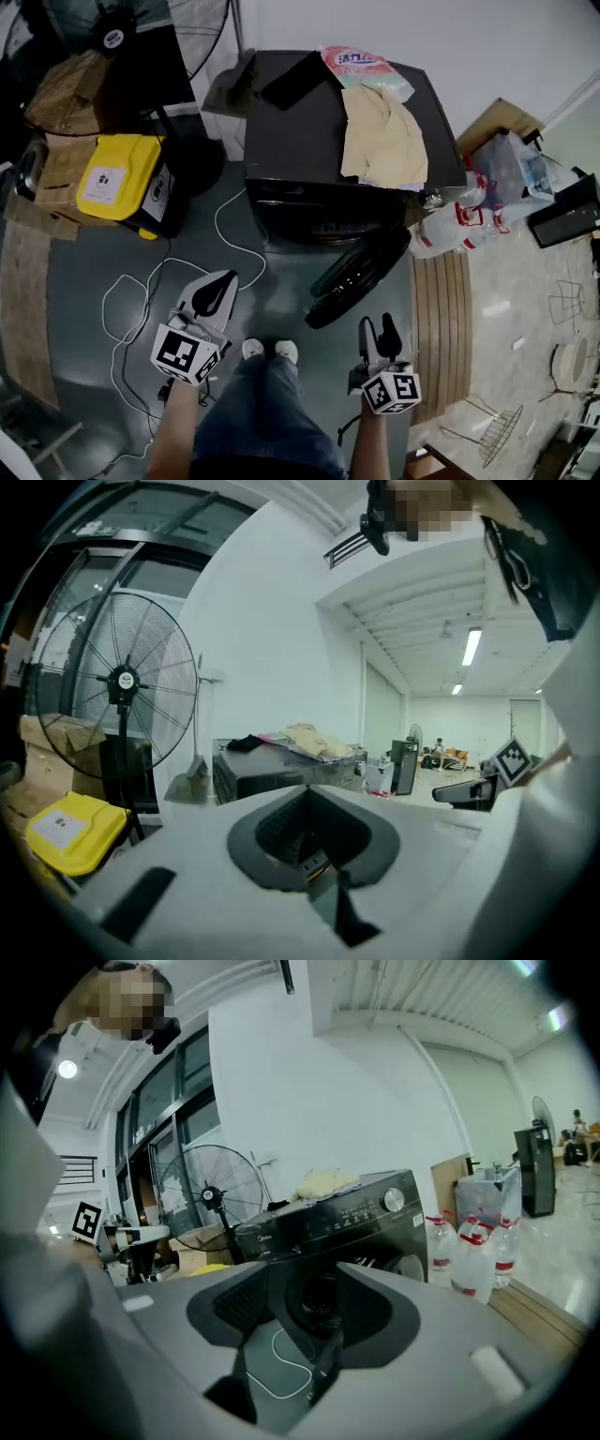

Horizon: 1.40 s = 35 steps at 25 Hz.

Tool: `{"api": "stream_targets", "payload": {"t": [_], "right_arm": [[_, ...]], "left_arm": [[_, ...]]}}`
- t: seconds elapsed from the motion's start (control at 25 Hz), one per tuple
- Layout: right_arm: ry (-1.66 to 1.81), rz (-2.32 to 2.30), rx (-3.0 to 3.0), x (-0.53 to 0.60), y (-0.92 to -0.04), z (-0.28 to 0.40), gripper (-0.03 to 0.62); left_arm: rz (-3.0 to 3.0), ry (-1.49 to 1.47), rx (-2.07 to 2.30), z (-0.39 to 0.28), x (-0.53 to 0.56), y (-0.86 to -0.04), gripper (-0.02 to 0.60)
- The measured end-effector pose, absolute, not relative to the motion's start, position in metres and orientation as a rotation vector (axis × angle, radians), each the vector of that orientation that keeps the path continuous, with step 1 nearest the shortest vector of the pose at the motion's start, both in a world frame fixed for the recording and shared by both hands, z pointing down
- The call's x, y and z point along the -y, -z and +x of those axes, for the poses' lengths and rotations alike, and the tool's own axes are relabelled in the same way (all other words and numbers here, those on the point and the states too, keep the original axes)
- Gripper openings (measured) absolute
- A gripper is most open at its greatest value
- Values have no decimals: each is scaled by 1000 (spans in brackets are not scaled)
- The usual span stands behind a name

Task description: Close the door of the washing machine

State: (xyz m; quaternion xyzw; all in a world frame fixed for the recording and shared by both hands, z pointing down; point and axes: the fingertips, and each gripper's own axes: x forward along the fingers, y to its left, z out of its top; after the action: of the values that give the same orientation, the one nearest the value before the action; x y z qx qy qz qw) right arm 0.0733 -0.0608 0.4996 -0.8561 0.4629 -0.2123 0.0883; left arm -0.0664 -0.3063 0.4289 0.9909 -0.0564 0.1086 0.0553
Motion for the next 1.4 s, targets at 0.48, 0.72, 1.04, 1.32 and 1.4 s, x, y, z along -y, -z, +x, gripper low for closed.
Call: {"api": "stream_targets", "payload": {"t": [0.48, 0.72, 1.04, 1.32, 1.4], "right_arm": [[864, -2512, -1296, 63, -635, 45, 213], [954, -2533, -1192, 66, -715, 34, 207], [1022, -2598, -1038, 77, -752, 32, 171], [1093, -2637, -963, 78, -757, 37, 129], [1122, -2640, -934, 79, -758, 36, 129]], "left_arm": [[2987, -358, 33, -22, 274, -508, -2], [2990, -366, 14, -17, 265, -567, -2], [2966, -393, 11, -24, 264, -587, -2], [2951, -401, 55, -24, 276, -581, -2], [2945, -400, 76, -25, 279, -576, -2]]}}
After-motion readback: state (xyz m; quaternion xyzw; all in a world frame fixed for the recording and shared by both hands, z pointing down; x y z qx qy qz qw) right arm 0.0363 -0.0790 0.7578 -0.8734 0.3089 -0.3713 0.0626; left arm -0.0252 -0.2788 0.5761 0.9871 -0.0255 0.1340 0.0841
